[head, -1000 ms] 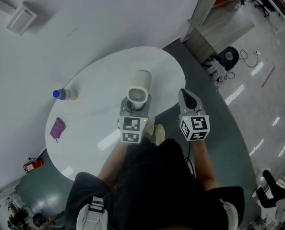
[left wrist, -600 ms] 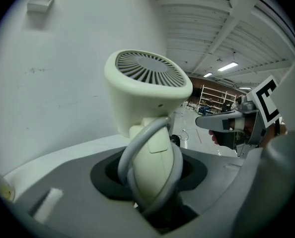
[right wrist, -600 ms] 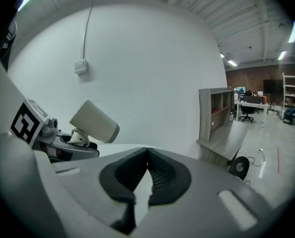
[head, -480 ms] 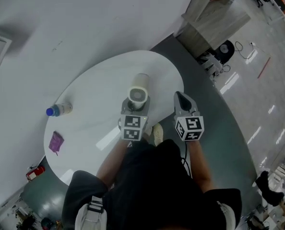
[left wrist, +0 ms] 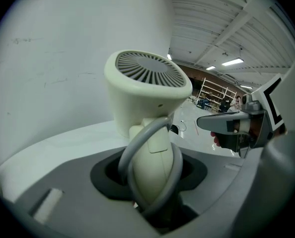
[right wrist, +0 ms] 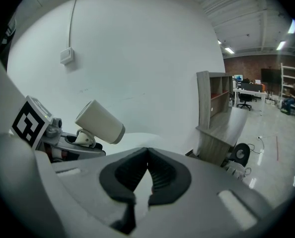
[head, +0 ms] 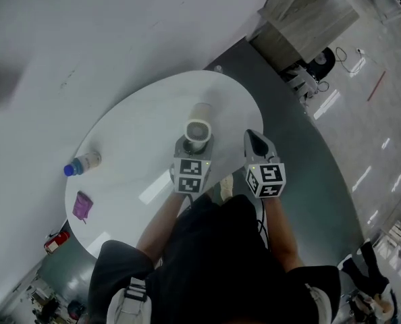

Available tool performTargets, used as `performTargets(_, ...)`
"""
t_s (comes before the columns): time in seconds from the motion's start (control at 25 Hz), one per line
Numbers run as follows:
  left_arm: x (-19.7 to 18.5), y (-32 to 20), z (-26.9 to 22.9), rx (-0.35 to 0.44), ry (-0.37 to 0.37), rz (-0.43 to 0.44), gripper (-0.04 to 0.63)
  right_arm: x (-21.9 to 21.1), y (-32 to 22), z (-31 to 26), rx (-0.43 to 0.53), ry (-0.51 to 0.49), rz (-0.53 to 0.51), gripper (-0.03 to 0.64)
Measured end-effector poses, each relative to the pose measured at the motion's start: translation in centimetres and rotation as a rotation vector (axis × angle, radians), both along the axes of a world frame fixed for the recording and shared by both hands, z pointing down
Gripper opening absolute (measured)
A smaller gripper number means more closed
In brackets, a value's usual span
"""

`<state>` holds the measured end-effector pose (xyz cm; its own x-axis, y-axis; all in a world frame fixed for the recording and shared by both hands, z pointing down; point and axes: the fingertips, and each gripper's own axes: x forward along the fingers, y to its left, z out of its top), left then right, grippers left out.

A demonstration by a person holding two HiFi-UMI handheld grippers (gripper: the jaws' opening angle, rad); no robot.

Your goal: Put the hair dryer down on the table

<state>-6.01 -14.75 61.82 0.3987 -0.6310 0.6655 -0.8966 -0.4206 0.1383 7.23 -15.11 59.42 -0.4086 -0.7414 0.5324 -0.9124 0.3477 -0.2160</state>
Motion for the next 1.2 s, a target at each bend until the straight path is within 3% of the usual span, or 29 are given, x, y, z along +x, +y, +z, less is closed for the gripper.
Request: performTargets(1.2,0.9,-4.8,9.5,-0.201,-0.062,-0.007,0.192,1.0,-4.1,5.7,-0.127,0.006,0.005,0.003)
